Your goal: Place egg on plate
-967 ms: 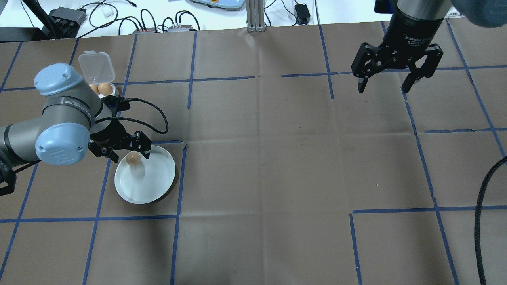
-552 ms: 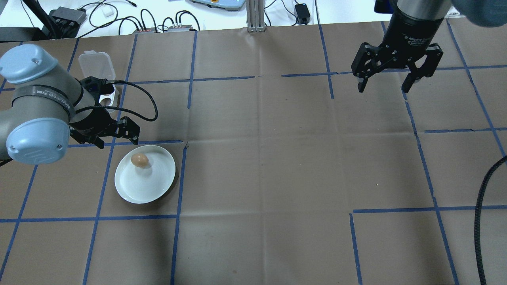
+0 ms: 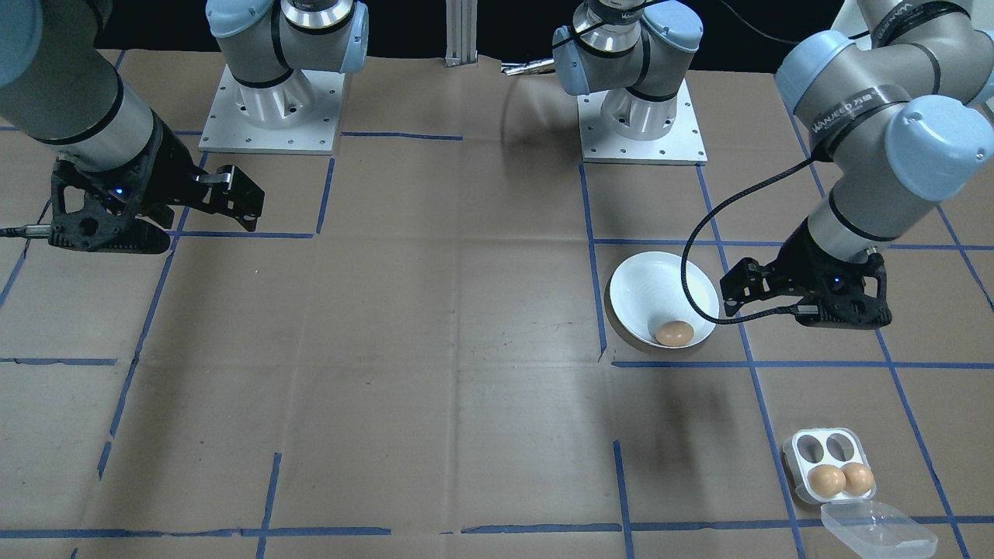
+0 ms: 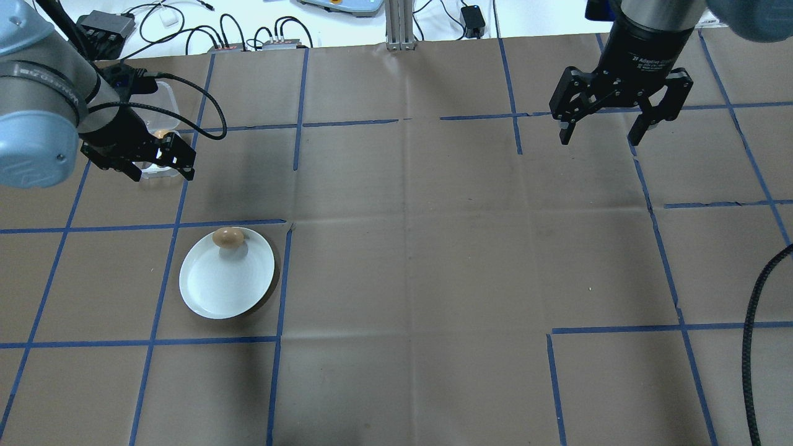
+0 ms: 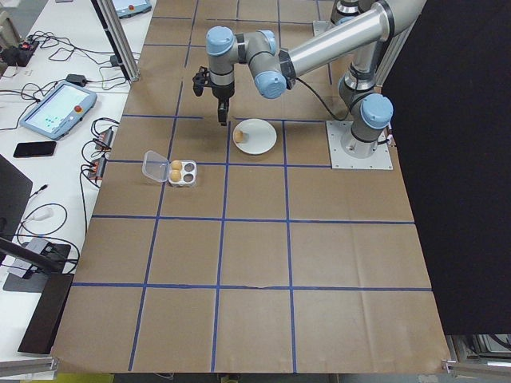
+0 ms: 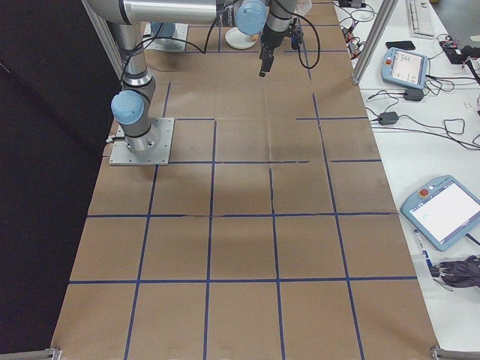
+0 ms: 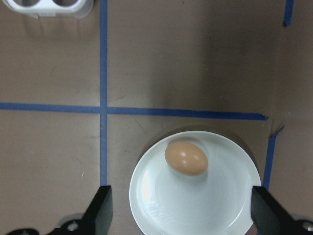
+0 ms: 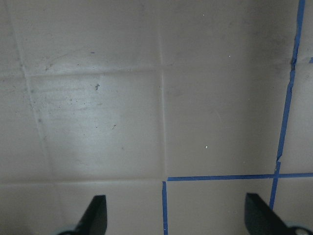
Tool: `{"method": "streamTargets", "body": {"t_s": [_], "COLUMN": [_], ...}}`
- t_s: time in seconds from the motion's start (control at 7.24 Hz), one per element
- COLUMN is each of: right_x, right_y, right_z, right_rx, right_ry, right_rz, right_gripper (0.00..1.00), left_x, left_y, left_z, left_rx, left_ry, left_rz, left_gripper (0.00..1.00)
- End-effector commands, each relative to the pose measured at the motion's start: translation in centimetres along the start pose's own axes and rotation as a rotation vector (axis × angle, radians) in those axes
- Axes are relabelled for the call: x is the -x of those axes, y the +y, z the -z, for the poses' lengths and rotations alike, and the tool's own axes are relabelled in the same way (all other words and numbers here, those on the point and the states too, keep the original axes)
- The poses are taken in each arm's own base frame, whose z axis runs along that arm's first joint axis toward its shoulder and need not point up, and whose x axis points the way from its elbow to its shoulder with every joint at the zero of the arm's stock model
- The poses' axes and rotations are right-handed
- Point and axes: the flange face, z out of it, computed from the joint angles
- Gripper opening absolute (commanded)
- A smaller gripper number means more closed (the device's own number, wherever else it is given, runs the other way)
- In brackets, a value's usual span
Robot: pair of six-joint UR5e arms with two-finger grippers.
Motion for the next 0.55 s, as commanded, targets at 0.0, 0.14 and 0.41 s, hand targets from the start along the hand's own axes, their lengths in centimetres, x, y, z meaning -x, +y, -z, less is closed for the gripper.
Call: {"method": "streamTargets", "body": {"t_s": [0.0,0.14,0.41], "right_x": [0.0,0.0,0.0], "right_y": [0.0,0.0,0.0], "right_z": [0.0,0.0,0.0], "right_rx": [0.000,0.000,0.000], "right_ry": [0.002,0.000,0.000], "right_rz": [0.000,0.000,0.000], "right_gripper": [1.00,1.00,1.00], "left_x": [5.5,8.0,11.9], "left_y": [-3.8,-5.5,-9.6], "left_z": [0.9,-0.4,-2.5], "left_rx": [-0.006,0.012,0.052], "left_ry": [-0.006,0.003,-0.052], "left_rz": [-0.133,-0.183,-0.438], "left_gripper": [1.00,1.00,1.00]}}
